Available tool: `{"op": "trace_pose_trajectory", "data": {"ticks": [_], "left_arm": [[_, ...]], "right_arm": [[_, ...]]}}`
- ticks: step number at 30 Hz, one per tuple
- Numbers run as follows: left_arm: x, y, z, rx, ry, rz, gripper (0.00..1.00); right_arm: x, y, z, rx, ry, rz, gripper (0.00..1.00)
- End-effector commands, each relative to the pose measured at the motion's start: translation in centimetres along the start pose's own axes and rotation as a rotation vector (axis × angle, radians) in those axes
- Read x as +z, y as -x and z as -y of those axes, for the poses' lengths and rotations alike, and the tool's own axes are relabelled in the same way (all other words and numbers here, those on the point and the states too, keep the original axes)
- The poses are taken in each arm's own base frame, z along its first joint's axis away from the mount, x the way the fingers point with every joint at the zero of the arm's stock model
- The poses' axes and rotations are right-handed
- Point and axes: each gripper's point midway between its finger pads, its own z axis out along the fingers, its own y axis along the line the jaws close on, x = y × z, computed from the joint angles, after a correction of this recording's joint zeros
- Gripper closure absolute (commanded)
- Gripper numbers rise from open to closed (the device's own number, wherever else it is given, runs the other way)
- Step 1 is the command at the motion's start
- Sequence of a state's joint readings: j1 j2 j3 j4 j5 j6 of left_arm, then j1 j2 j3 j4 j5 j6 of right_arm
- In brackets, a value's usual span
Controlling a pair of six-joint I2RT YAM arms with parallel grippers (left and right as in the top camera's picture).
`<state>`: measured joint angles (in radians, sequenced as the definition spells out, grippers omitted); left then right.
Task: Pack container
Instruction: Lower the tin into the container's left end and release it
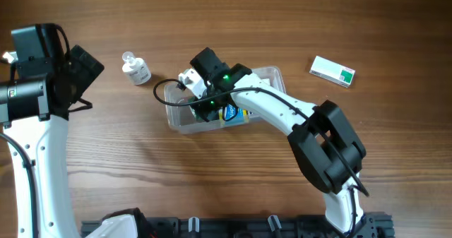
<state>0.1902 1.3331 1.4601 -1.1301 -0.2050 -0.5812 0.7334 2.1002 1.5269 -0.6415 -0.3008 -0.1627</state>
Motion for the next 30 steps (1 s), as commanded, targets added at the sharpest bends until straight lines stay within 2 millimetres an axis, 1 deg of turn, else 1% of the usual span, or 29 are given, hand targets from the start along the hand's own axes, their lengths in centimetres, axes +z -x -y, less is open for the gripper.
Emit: {"op": "trace_pose_trajectory", "data": {"ticks": [1, 8, 13, 15, 17, 19, 28, 30], "left_arm": [[-0.3, 0.4, -0.1, -0.006, 0.000, 0.015, 0.00], [-0.3, 0.4, -0.1, -0.006, 0.000, 0.015, 0.00], [-0.3, 0.4, -0.1, -0.006, 0.000, 0.015, 0.00], [-0.3, 0.4, -0.1, -0.006, 0.000, 0.015, 0.00], [-0.3, 0.4, -0.1, -0.006, 0.000, 0.015, 0.00], [-0.3, 0.4, -0.1, -0.006, 0.000, 0.015, 0.00], [-0.3, 0.4, -0.1, -0.006, 0.000, 0.015, 0.00], [-0.3, 0.4, -0.1, -0.006, 0.000, 0.015, 0.00]], "right_arm": [[0.8, -0.5, 0.8, -0.016, -0.036, -0.023, 0.96], [0.9, -0.6, 0.8, -0.015, -0.035, -0.027, 0.96], [1.8, -0.9, 1.1, -0.009, -0.035, -0.037, 0.96], [1.9, -0.8, 2.3, 0.037, -0.102, -0.030, 0.96], [1.8, -0.4, 2.8, 0.035, -0.130, -0.016, 0.96], [1.7, -0.2, 3.8, 0.067, -0.182, -0.007, 0.96], [0.7, -0.2, 6.1, 0.196, -0.328, 0.010, 0.96], [0.4, 0.0, 6.0, 0.215, -0.325, 0.020, 0.96]]}}
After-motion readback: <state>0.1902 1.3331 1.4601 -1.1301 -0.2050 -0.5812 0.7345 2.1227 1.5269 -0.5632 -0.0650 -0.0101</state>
